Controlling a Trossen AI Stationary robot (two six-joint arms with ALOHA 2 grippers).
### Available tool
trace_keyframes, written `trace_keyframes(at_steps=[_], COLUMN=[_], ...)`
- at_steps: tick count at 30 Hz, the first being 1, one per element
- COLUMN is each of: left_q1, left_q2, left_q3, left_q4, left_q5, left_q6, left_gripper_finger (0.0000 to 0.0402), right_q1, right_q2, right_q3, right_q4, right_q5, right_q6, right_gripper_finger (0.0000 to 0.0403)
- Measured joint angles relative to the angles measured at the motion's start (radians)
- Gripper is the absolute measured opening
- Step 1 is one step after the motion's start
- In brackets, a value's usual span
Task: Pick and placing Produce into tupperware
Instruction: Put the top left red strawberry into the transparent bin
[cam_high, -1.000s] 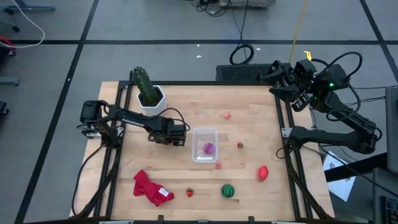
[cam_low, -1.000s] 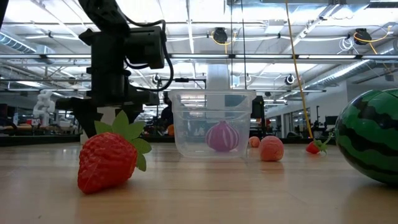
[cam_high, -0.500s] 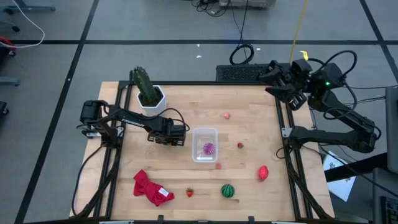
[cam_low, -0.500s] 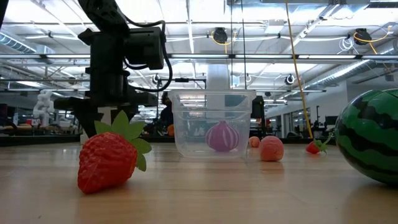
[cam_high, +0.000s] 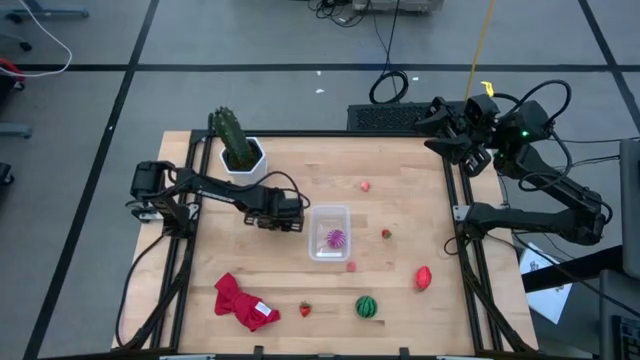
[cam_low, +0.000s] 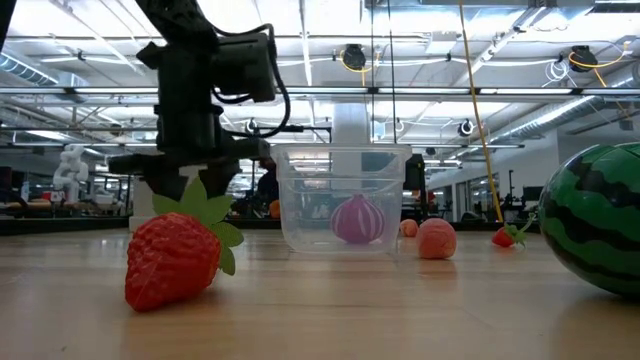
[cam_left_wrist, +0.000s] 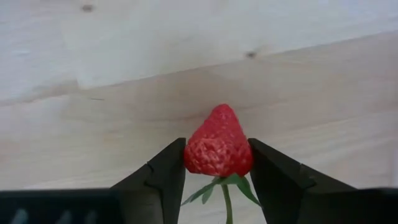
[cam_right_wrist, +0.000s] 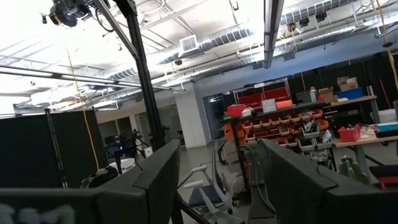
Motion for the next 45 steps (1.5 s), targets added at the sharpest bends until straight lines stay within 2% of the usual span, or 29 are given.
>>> trace_keyframes(at_steps=[11,25,33,45], left_q1=[-0.032,-0.116,-0.169,-0.190], left_q2=[-0.001,-0.003,-0.003,-0.003], left_q3=[0.074,0.273,0.467,0.805], left_q4=[-0.027,-0.383,-0.488,-0.487], left_q5=[0.001,-0.033,-0.060,-0.154], left_q6=[0.045,0.085,0.184,0.464], left_gripper_finger=[0.0170,0.0170,0.0170,0.0170], right_q1=[0.000,0.000,0.000,0.000], right_q2=[0.000,0.000,0.000,0.000], right_q3=[0.000,0.000,0.000,0.000], right_q4=[0.000,0.000,0.000,0.000], right_q5=[0.000,-0.001,-0.002,-0.002], right_q6=[0.007,0.007,0.007,0.007], right_gripper_finger=[0.0210,0.0210,0.0210,0.0210])
